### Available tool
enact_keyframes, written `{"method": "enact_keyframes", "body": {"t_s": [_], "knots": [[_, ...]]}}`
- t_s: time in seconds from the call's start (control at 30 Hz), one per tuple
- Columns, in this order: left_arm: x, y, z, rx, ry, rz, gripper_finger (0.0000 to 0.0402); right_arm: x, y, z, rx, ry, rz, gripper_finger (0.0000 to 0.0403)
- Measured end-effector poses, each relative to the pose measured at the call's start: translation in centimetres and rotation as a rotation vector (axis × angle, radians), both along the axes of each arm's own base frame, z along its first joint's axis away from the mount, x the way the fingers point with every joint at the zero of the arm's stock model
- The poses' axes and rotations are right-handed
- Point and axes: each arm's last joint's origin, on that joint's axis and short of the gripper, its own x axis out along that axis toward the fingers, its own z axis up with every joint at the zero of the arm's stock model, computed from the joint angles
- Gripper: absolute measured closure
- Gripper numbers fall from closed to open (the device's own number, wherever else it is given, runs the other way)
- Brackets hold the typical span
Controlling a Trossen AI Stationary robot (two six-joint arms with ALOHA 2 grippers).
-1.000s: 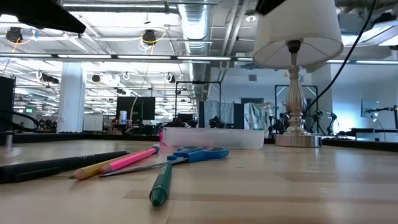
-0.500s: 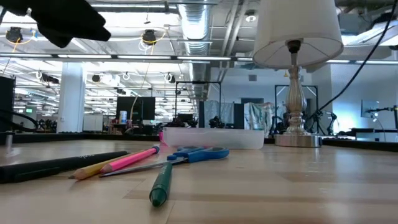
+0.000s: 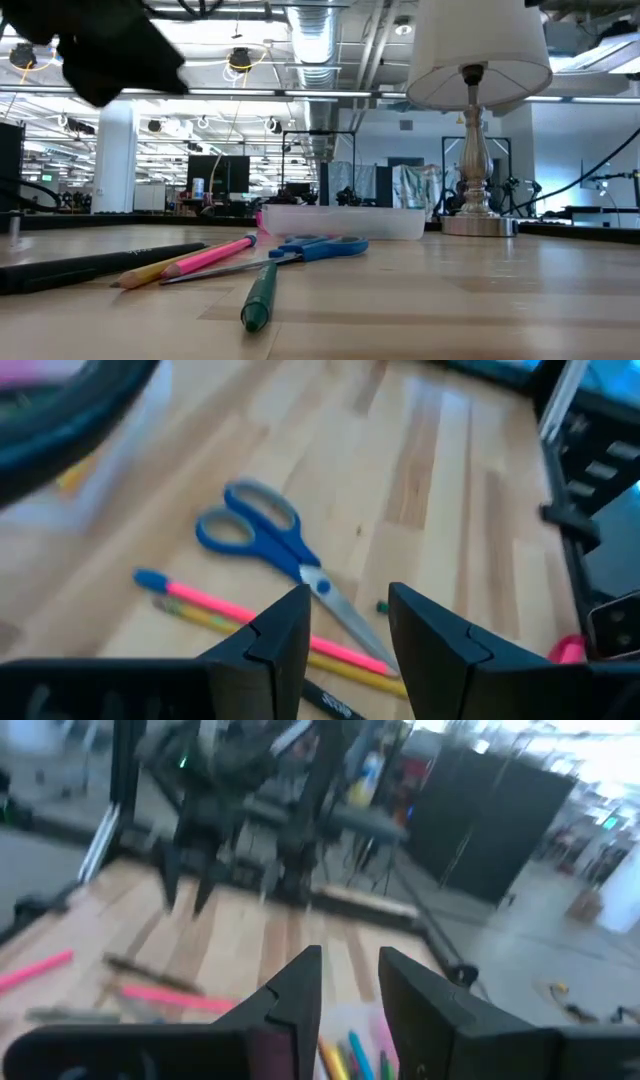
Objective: Pick & place school supplies into a supply box
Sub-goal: Put the black pen into the pink supply box
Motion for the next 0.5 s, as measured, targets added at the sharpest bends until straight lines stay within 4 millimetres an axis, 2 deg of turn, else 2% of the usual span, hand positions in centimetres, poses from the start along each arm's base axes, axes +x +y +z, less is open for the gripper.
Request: {"method": "enact_keyframes", "body": {"t_s": [0.13, 0.5], "knots": [[1.7, -0.7, -0.9, -0.03, 0.104, 0.022, 0.0271, -0.1, 0.0, -1.5, 0.026, -0.083, 0.003, 0.0305], [5.3, -1.3, -0.5, -0.093, 0.481, 0.213, 0.0271, -0.3, 0.1, -5.2, 0.127, -0.226, 0.086, 0.0305]]}}
